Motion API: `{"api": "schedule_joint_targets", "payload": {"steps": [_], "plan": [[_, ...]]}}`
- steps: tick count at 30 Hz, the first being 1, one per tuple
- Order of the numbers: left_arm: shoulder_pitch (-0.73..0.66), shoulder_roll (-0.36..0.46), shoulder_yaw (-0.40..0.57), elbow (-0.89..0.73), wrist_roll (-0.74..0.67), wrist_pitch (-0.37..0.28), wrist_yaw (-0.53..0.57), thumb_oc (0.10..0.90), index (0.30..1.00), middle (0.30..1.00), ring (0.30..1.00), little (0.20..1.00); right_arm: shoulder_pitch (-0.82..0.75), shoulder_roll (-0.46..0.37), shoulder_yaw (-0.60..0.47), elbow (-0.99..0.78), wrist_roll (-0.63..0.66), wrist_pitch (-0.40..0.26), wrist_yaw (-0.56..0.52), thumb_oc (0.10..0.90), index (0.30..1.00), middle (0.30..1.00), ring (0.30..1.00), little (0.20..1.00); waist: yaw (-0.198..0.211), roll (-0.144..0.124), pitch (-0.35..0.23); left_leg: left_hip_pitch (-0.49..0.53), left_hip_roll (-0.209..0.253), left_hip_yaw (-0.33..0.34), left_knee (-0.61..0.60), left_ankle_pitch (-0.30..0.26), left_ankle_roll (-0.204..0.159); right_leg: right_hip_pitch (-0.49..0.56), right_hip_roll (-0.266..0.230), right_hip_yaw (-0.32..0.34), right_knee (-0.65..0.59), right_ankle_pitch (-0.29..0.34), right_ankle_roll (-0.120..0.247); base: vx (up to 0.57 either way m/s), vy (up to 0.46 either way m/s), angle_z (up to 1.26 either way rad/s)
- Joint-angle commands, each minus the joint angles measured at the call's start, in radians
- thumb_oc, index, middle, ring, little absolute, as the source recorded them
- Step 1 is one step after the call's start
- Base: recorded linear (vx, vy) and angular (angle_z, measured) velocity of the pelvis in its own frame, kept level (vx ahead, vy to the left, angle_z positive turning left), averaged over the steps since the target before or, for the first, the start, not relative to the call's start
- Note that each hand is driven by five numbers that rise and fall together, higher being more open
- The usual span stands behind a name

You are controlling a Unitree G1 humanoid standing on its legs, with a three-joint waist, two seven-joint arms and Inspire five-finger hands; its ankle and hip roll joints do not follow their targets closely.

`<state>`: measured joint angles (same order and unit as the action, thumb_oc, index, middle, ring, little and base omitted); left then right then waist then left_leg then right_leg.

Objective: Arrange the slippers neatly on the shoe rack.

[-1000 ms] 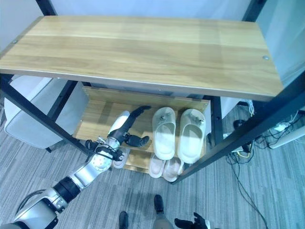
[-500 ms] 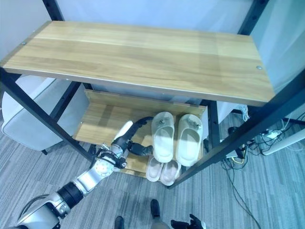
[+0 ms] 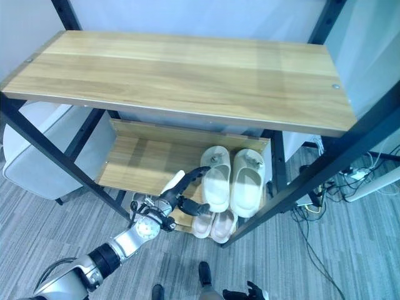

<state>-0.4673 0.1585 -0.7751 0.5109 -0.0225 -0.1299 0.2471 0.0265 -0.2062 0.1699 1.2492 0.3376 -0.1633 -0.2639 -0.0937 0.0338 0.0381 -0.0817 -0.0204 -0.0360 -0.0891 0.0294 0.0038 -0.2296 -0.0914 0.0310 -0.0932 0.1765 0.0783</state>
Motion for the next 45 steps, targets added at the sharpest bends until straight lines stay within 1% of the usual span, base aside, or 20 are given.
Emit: {"api": "schedule_joint_targets", "payload": {"steps": [1, 8, 15, 23, 28, 33, 34, 35, 39, 45], "plan": [[-0.166, -0.114, 0.013, 0.077, -0.003, -0.068, -0.007, 0.800, 0.900, 0.900, 0.900, 0.900, 0.022, -0.043, -0.005, 0.001, 0.021, -0.015, -0.017, 0.800, 0.900, 0.900, 0.900, 0.900, -0.003, -0.006, 0.009, -0.049, 0.005, 0.008, 0.002, -0.022, -0.022, 0.076, 0.024, -0.045, 0.016, -0.130, 0.038, 0.00, 0.000, 0.00], [-0.221, -0.151, 0.002, 0.115, -0.009, -0.073, 0.004, 0.800, 0.900, 0.900, 0.900, 0.900, 0.016, -0.051, -0.001, 0.013, 0.023, -0.015, -0.012, 0.800, 0.900, 0.900, 0.900, 0.900, -0.012, -0.009, 0.010, -0.050, 0.004, 0.011, 0.002, -0.024, -0.022, 0.073, 0.024, -0.041, 0.014, -0.128, 0.039, 0.00, 0.000, 0.00], [-0.263, -0.163, -0.007, 0.092, -0.037, -0.088, 0.003, 0.800, 0.900, 0.900, 0.900, 0.900, 0.021, -0.064, -0.006, 0.029, 0.019, -0.014, -0.008, 0.800, 0.900, 0.900, 0.900, 0.900, -0.018, -0.015, 0.002, -0.051, 0.004, 0.014, 0.002, -0.029, -0.023, 0.073, 0.024, -0.039, 0.013, -0.130, 0.042, 0.01, 0.002, 0.00], [-0.286, -0.175, -0.012, 0.109, -0.018, -0.092, 0.014, 0.800, 0.900, 0.900, 0.900, 0.900, 0.030, -0.066, -0.003, 0.035, 0.011, -0.018, -0.002, 0.800, 0.900, 0.900, 0.900, 0.900, -0.020, -0.025, -0.011, -0.047, 0.004, 0.014, 0.002, -0.035, -0.023, 0.080, 0.023, -0.040, 0.011, -0.132, 0.043, 0.01, 0.003, 0.00], [-0.283, -0.152, 0.000, 0.112, 0.004, -0.088, 0.017, 0.800, 0.900, 0.900, 0.900, 0.900, 0.029, -0.064, -0.005, 0.037, 0.009, -0.018, 0.003, 0.800, 0.900, 0.900, 0.900, 0.900, -0.016, -0.025, -0.017, -0.039, 0.004, 0.013, 0.002, -0.038, -0.022, 0.087, 0.023, -0.037, 0.011, -0.133, 0.044, 0.00, 0.000, 0.00], [-0.254, -0.081, 0.035, 0.060, 0.007, -0.081, 0.005, 0.800, 0.900, 0.900, 0.900, 0.900, 0.027, -0.053, -0.013, 0.050, 0.006, -0.005, 0.013, 0.800, 0.900, 0.900, 0.900, 0.900, -0.001, -0.025, -0.031, -0.021, 0.003, 0.010, 0.002, -0.040, -0.022, 0.106, 0.022, -0.048, 0.013, -0.138, 0.045, 0.00, 0.000, 0.00], [-0.254, -0.080, 0.035, 0.060, 0.007, -0.081, 0.005, 0.800, 0.900, 0.900, 0.900, 0.900, 0.027, -0.053, -0.013, 0.051, 0.006, -0.005, 0.013, 0.800, 0.900, 0.900, 0.900, 0.900, -0.001, -0.025, -0.031, -0.020, 0.003, 0.009, 0.002, -0.040, -0.022, 0.106, 0.022, -0.048, 0.013, -0.138, 0.045, 0.00, 0.000, 0.00], [-0.242, -0.048, 0.040, 0.037, 0.028, -0.077, -0.004, 0.800, 0.900, 0.900, 0.900, 0.900, 0.030, -0.049, -0.018, 0.057, 0.002, 0.002, 0.019, 0.800, 0.900, 0.900, 0.900, 0.900, 0.007, -0.023, -0.037, -0.014, 0.003, 0.007, 0.002, -0.041, -0.023, 0.113, 0.021, -0.052, 0.013, -0.140, 0.046, 0.00, 0.000, 0.00], [-0.216, 0.008, 0.059, -0.012, 0.041, -0.078, -0.020, 0.800, 0.900, 0.900, 0.900, 0.900, 0.032, -0.041, -0.025, 0.066, -0.004, 0.012, 0.027, 0.800, 0.900, 0.900, 0.900, 0.900, 0.020, -0.024, -0.046, -0.005, 0.003, 0.002, 0.002, -0.042, -0.024, 0.126, 0.019, -0.060, 0.015, -0.143, 0.046, 0.00, 0.000, 0.00], [-0.184, 0.062, 0.091, -0.091, 0.031, -0.079, -0.036, 0.800, 0.900, 0.900, 0.900, 0.900, 0.044, -0.031, -0.032, 0.072, -0.012, 0.021, 0.036, 0.800, 0.900, 0.900, 0.900, 0.900, 0.034, -0.025, -0.058, 0.009, 0.003, -0.004, 0.002, -0.043, -0.024, 0.142, 0.017, -0.070, 0.016, -0.143, 0.047, -0.01, 0.001, 0.02]]}}
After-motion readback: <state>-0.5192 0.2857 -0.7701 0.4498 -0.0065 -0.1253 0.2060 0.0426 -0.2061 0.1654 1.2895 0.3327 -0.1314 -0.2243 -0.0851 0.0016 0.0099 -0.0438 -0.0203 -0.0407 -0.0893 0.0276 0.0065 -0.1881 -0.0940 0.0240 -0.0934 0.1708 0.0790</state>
